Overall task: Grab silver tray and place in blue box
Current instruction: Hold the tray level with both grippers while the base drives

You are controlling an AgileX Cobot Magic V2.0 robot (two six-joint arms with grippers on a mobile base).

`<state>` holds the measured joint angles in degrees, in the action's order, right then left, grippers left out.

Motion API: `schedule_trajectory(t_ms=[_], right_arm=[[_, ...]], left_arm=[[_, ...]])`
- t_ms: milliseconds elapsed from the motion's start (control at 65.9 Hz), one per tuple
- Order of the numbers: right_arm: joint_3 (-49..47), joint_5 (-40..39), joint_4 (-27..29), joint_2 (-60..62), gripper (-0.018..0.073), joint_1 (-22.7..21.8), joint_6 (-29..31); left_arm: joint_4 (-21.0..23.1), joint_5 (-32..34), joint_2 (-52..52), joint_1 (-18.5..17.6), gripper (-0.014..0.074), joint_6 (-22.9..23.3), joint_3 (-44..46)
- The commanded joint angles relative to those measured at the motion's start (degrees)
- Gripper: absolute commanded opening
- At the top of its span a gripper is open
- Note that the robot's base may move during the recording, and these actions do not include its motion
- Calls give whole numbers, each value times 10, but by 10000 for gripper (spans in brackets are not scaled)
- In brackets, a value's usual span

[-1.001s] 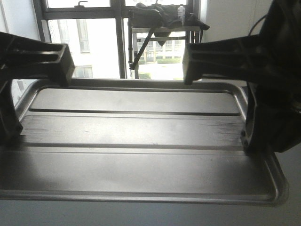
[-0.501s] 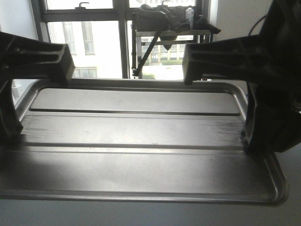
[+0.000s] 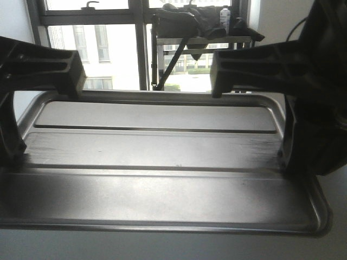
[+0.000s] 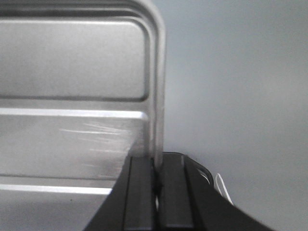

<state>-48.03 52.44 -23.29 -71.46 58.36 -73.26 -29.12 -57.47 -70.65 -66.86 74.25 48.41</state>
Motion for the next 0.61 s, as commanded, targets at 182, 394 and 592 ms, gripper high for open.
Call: schedule_trajectory(t_ms=[182,394,592], right_arm=[[-18,-41,-19,16,58,-1,1],[-18,-41,-19,16,58,-1,1],[-18,-41,-19,16,58,-1,1]], left_arm=[[-15,36,16,-8,-13,1,17],[-15,36,16,-8,-13,1,17],[-15,36,16,-8,-13,1,17]])
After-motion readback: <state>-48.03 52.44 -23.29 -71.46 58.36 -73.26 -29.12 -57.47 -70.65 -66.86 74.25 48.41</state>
